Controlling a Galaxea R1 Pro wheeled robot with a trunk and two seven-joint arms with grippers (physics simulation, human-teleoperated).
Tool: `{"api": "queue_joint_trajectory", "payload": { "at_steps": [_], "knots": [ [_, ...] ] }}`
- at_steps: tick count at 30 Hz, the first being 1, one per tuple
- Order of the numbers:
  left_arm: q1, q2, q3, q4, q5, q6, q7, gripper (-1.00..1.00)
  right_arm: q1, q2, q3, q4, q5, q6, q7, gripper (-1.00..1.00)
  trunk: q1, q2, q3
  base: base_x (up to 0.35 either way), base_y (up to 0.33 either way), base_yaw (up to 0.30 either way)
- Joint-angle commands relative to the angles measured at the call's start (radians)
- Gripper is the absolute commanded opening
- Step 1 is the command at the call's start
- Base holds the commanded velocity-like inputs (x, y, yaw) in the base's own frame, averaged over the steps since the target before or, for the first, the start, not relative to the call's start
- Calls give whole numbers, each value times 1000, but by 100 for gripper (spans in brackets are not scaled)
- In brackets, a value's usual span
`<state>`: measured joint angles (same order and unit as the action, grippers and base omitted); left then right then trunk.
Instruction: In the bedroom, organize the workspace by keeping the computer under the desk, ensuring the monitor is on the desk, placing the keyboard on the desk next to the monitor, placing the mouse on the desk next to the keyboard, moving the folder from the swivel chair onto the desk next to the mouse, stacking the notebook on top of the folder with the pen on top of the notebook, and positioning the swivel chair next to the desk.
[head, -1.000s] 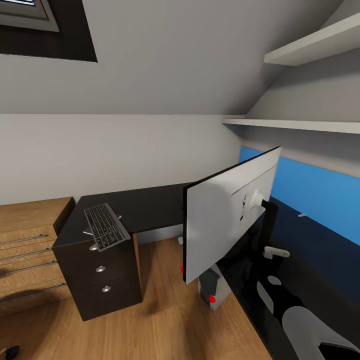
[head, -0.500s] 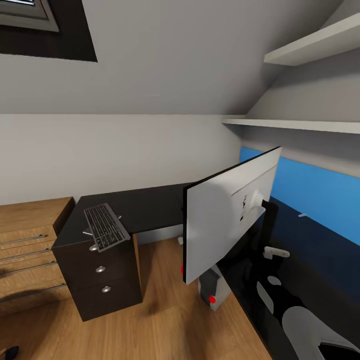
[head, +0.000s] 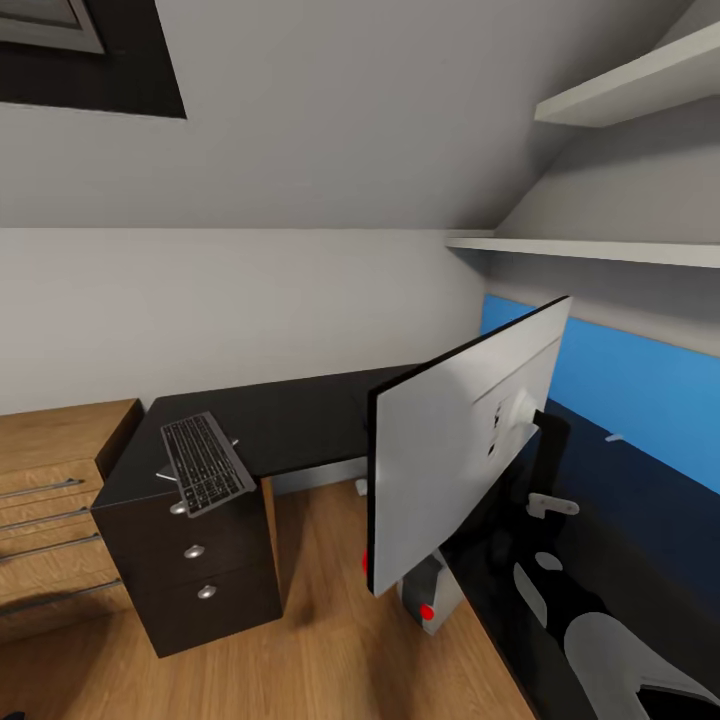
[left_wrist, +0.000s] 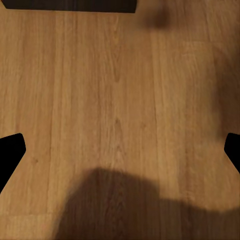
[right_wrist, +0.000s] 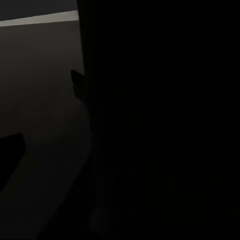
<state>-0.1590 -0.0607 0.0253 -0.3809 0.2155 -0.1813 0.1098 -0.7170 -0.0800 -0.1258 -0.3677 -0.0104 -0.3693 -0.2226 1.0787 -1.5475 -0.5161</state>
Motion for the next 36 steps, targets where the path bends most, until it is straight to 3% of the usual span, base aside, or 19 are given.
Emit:
{"api": "queue_joint_trajectory", "payload": {
  "at_steps": [1,17,18,36],
  "knots": [
    [-1,-1,2,0,2,-3,1,100,-1,0,0,1,-1,-3,0,100,0,0,-1,20,0,0],
    [-1,-1,2,0,2,-3,1,100,-1,1,0,2,0,-3,0,100,0,0,-1,3,0,0],
    [-1,-1,2,0,2,-3,1,100,-1,1,0,2,0,-3,0,-100,0,0,-1,0,0,0],
    [-1,-1,2,0,2,-3,1,100,1,2,0,3,0,-5,0,-100,0,0,-1,0,0,0]
  ]
}}
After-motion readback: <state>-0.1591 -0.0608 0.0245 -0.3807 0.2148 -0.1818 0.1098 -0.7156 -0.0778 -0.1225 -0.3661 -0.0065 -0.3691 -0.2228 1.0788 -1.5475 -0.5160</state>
